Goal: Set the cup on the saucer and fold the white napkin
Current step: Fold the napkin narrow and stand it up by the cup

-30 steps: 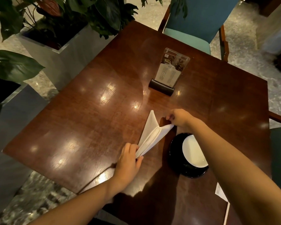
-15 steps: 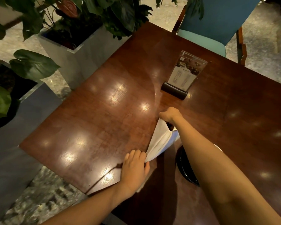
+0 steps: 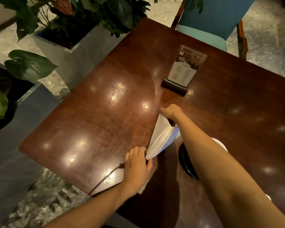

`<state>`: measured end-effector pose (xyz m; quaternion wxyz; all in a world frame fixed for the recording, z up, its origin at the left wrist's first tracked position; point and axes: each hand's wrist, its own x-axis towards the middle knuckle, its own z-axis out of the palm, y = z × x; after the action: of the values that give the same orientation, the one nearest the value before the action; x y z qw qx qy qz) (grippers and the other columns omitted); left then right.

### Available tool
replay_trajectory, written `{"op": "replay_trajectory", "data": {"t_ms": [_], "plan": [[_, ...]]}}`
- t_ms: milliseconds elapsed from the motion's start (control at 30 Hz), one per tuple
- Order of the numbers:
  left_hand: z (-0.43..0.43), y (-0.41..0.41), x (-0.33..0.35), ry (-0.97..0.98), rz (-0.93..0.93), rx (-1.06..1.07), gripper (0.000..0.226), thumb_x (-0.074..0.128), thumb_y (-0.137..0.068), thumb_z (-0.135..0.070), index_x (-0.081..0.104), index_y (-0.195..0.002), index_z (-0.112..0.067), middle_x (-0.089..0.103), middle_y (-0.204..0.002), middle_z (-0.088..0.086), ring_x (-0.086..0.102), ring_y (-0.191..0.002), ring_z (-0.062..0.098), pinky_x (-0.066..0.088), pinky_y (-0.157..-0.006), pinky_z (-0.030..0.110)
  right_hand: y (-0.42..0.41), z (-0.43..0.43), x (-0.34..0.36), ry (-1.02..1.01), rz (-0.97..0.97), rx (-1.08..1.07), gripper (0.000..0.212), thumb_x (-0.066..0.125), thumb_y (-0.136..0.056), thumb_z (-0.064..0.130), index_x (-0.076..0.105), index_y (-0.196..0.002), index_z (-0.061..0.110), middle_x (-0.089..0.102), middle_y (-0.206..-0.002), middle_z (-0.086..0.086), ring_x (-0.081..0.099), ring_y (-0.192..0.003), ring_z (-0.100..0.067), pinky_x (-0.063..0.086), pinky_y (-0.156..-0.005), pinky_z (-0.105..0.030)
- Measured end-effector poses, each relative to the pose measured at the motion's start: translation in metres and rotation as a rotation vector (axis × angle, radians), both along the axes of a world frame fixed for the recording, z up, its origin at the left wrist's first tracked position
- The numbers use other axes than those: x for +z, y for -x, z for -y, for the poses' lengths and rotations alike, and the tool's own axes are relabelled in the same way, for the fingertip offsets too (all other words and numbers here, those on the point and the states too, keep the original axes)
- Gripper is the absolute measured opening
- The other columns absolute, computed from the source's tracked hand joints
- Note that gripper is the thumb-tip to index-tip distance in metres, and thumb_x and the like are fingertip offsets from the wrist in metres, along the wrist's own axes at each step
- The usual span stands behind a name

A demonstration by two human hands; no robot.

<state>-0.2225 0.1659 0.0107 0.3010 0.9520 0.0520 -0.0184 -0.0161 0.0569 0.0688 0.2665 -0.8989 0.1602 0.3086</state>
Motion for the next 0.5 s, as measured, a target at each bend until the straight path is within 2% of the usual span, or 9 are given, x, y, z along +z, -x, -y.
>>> {"op": "replay_trajectory", "data": {"t_ms": [100,167,267,367,500], "plan": [[0.002,-0.004,0.004,0.018,-0.044,0.017,0.017,0.068,-0.076,-0.026,0.056,-0.087,-0.018,0.055,-0.081,-0.003,0.055,-0.081,0.019,0.046,-0.076,0.034,0.0,0.004,0.001,0.01,-0.006,0.031,0.035,0.051,-0.09,0.034,0.056,-0.1,0.001,0.055,-0.1,-0.015,0.061,-0.093,-0.034,0.054,-0.083,-0.04],[0.002,-0.008,0.008,0.07,-0.095,0.051,0.013,0.064,-0.079,-0.025,0.057,-0.087,-0.018,0.054,-0.085,-0.003,0.052,-0.086,0.019,0.041,-0.081,0.032,0.0,0.005,0.0,0.019,0.012,0.054,0.035,0.051,-0.091,0.031,0.057,-0.104,-0.001,0.053,-0.098,-0.014,0.058,-0.087,-0.031,0.051,-0.075,-0.036],[0.003,-0.016,0.01,0.114,-0.17,0.098,0.012,0.06,-0.081,-0.025,0.057,-0.09,-0.018,0.056,-0.094,-0.003,0.049,-0.098,0.018,0.033,-0.086,0.029,-0.001,0.002,-0.002,0.016,0.047,0.073,0.029,0.05,-0.09,0.027,0.057,-0.097,0.0,0.054,-0.094,-0.013,0.054,-0.081,-0.027,0.043,-0.067,-0.033],[0.002,-0.023,0.012,0.107,-0.24,0.087,0.013,0.059,-0.081,-0.026,0.057,-0.092,-0.018,0.056,-0.096,-0.003,0.05,-0.102,0.018,0.033,-0.09,0.03,-0.002,-0.003,-0.004,0.021,0.087,0.082,0.029,0.051,-0.09,0.027,0.059,-0.097,0.0,0.053,-0.093,-0.013,0.052,-0.082,-0.028,0.041,-0.067,-0.032],[0.001,-0.024,0.014,0.071,-0.242,0.059,0.013,0.057,-0.083,-0.027,0.057,-0.091,-0.018,0.055,-0.096,-0.003,0.05,-0.103,0.018,0.034,-0.092,0.03,-0.003,-0.008,-0.008,0.026,0.108,0.062,0.036,0.052,-0.089,0.031,0.061,-0.104,-0.001,0.057,-0.098,-0.015,0.053,-0.083,-0.029,0.042,-0.067,-0.033]]}}
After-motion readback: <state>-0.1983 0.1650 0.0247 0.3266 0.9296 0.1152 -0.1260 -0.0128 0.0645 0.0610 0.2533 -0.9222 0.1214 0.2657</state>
